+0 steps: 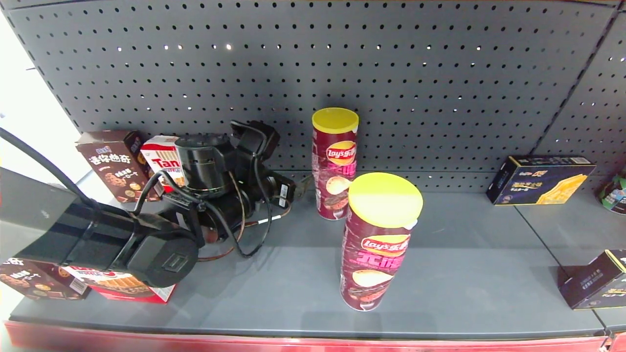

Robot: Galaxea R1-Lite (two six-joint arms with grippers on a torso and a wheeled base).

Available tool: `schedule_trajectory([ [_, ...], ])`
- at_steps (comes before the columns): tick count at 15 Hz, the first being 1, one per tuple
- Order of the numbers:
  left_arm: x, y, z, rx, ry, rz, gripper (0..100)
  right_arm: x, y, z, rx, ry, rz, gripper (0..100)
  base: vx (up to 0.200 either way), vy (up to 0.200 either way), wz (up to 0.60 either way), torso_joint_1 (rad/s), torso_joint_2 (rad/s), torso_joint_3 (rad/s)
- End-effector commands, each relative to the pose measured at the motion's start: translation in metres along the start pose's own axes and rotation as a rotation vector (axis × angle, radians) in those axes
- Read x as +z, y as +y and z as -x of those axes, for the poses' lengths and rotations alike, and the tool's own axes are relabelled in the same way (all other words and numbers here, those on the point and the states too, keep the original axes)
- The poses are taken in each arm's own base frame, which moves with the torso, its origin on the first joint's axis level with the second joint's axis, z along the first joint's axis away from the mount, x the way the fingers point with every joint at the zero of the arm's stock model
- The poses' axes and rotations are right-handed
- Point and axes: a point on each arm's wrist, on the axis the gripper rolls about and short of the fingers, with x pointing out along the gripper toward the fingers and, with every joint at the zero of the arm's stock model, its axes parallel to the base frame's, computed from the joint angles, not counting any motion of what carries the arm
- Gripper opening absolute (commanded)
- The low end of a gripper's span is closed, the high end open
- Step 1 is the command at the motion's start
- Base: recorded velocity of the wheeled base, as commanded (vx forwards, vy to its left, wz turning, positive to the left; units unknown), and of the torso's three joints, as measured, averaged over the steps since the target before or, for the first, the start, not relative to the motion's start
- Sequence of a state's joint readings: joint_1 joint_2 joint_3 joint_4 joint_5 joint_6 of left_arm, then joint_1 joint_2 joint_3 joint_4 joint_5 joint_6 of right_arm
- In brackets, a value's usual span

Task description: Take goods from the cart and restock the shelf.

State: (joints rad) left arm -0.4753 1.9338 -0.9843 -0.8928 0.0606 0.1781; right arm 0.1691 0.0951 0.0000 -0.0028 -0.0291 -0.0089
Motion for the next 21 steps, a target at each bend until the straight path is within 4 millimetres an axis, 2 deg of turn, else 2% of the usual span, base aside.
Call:
schedule_trajectory([
  [1, -0.003, -0.004, -0.002, -0.009, 0.008, -0.001, 100, 0.000, 0.000, 0.000, 0.000, 0.001, 0.000, 100, 0.000, 0.000, 0.00, 0.000, 0.00, 0.000],
  [4, -0.003, -0.003, 0.000, 0.011, 0.011, -0.003, 100, 0.000, 0.000, 0.000, 0.000, 0.001, 0.000, 100, 0.000, 0.000, 0.00, 0.000, 0.00, 0.000],
  [6, 0.004, 0.000, 0.012, 0.014, -0.004, -0.024, 100, 0.000, 0.000, 0.000, 0.000, 0.001, 0.000, 100, 0.000, 0.000, 0.00, 0.000, 0.00, 0.000],
  [11, 0.010, -0.007, 0.020, -0.022, -0.029, -0.027, 100, 0.000, 0.000, 0.000, 0.000, 0.001, 0.000, 100, 0.000, 0.000, 0.00, 0.000, 0.00, 0.000],
  [15, 0.016, -0.007, 0.012, -0.030, -0.045, -0.025, 100, 0.000, 0.000, 0.000, 0.000, 0.001, 0.000, 100, 0.000, 0.000, 0.00, 0.000, 0.00, 0.000],
  [21, 0.011, -0.004, -0.005, -0.013, -0.042, -0.024, 100, 0.000, 0.000, 0.000, 0.000, 0.001, 0.000, 100, 0.000, 0.000, 0.00, 0.000, 0.00, 0.000],
])
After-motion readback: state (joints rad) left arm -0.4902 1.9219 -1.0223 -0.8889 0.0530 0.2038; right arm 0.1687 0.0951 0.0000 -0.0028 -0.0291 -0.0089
